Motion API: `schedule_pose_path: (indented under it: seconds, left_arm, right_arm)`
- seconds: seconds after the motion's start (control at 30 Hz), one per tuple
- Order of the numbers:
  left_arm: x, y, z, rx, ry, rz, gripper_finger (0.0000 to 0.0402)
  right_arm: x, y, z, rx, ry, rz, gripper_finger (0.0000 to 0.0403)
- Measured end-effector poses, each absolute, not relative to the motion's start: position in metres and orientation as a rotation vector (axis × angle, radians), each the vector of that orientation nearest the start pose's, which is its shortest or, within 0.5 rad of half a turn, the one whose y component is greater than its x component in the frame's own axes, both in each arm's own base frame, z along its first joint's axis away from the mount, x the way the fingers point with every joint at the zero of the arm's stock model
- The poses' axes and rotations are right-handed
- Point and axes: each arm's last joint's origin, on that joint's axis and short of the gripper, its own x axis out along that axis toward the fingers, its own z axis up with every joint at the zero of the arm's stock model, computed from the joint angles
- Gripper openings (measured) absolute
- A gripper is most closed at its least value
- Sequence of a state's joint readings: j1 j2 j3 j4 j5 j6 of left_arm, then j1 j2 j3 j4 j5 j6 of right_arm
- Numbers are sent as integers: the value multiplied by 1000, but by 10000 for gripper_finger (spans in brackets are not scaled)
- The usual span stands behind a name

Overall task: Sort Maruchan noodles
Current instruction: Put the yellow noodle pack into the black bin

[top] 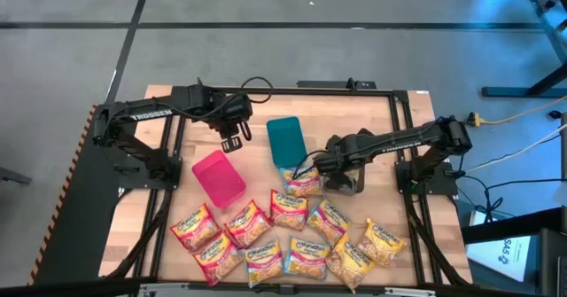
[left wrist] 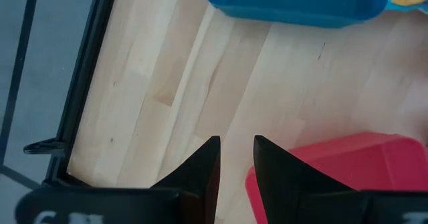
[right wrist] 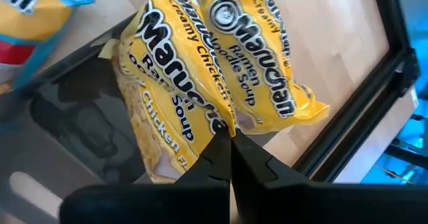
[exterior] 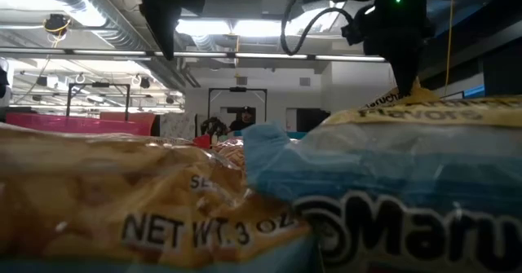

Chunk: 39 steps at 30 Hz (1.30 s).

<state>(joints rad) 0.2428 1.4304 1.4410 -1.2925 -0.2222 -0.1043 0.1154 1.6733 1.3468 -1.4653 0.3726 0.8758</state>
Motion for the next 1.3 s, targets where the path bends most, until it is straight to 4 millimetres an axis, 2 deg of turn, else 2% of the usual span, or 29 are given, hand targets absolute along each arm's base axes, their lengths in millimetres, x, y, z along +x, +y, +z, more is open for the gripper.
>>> schedule_pose_path:
  seconds: [0.2,0.63,0.77,0.87,1.07,1.2,1.3]
  left_arm:
    - [242,67,337,-101,1281,465,85]
    - [240,66,337,-100,1300,465,85]
    - [236,66,336,-69,1346,500,85]
    - [226,65,337,-50,1405,558,85]
    - [199,59,340,-90,1409,602,85]
    - [171,51,328,-188,1358,628,85]
    - [151,43,316,-281,1272,619,85]
  right_arm:
    - [272,13,254,194,1495,-983,37]
    - [268,-3,255,312,1576,-1031,118]
    - [266,-2,259,382,1556,-1041,128]
    - [263,1,266,449,1573,-983,128]
    - [246,16,287,634,1655,-704,129]
    - [229,39,304,690,1667,-530,129]
    - [215,60,313,687,1648,-501,129]
